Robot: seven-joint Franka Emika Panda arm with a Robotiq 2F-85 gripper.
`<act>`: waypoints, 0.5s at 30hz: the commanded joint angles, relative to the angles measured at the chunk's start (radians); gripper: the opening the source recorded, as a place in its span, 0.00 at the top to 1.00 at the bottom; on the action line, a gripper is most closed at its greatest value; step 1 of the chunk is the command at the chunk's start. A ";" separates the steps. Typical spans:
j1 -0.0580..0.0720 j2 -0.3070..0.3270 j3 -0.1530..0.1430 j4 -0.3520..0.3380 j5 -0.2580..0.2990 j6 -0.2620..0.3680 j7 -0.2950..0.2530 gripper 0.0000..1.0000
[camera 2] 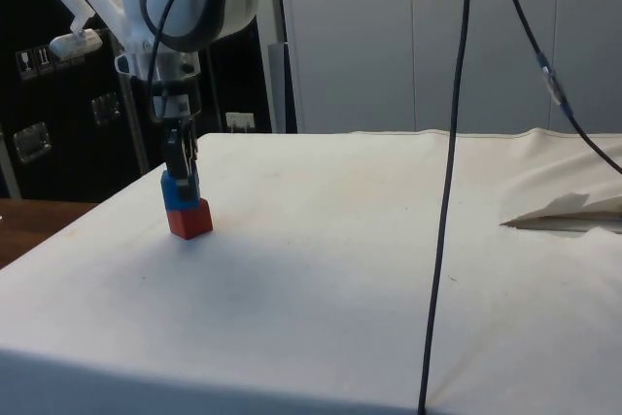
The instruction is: Stack the two cubes.
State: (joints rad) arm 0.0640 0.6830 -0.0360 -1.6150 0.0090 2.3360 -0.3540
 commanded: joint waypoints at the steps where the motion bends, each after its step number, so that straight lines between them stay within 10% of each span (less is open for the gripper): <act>1: 0.001 0.000 0.000 0.000 -0.001 0.002 0.001 0.96; 15: -0.004 0.000 -0.004 0.000 0.003 0.003 -0.007 0.96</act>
State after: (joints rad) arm 0.0630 0.6830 -0.0420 -1.6150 0.0090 2.3360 -0.3570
